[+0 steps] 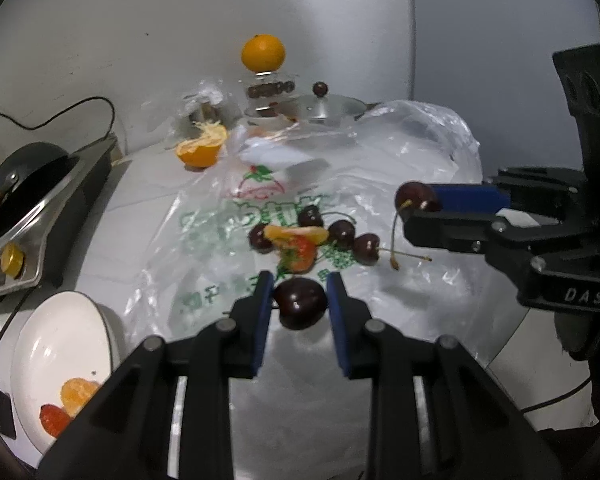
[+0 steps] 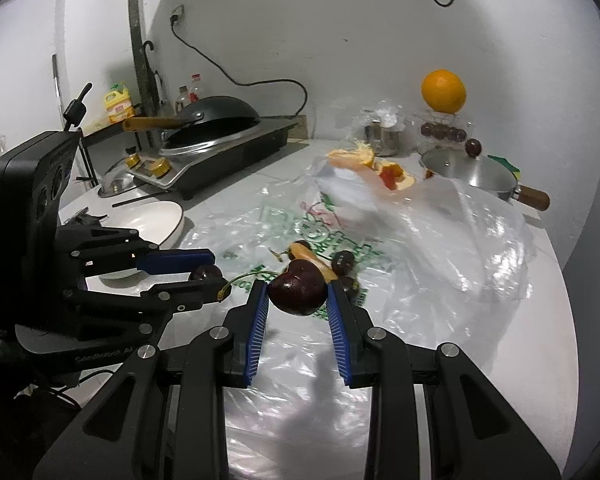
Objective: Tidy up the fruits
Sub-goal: 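Carry both cherries toward the white plate with both tools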
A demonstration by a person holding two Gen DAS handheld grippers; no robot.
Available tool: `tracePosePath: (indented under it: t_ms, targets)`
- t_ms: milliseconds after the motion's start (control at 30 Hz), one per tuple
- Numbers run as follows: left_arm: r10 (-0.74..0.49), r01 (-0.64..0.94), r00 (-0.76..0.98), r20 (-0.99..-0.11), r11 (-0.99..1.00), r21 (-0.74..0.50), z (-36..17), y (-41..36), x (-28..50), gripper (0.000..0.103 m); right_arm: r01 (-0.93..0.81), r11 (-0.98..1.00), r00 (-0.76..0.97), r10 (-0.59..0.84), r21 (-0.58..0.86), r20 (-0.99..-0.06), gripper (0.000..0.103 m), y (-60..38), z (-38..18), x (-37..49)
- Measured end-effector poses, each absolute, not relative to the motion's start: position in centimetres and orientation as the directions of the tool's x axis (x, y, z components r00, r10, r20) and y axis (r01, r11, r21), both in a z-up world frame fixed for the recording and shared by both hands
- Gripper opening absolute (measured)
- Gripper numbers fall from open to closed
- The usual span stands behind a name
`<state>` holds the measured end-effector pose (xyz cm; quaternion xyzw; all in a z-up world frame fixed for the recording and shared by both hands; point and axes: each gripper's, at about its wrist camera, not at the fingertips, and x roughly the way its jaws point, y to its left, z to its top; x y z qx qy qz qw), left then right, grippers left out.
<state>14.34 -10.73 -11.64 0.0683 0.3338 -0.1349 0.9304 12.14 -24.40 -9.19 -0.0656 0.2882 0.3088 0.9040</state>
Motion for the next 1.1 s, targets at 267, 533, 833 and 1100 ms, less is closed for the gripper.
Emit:
tracePosePath:
  t_ms: [267, 533, 833, 1100]
  targets:
    - [-0.198, 0.269, 0.754, -0.626, 0.963, 0.020, -11.5, -8.6, 13.1, 0.028, -0.617, 0.786, 0.635, 0.528, 0.042, -0.564, 0.032, -22.0, -8.7, 11.3]
    - [-0.194, 0.245, 0.770, -0.608, 0.970, 0.001, -11.3, -5.9, 12.1, 0.028, -0.639, 0.769, 0.625, 0.534, 0.020, -0.569, 0.032, -19.2, -8.5, 10.8]
    - [-0.172, 0.204, 0.782, -0.599, 0.979, -0.015, -11.5, -2.6, 11.1, 0.028, -0.671, 0.741, 0.601, 0.549, 0.006, -0.580, 0.032, -15.5, -8.6, 10.4]
    - [-0.149, 0.155, 0.797, -0.586, 0.987, -0.041, -11.7, 0.6, 10.4, 0.028, -0.697, 0.716, 0.587, 0.556, -0.019, -0.589, 0.032, -12.4, -8.3, 9.9]
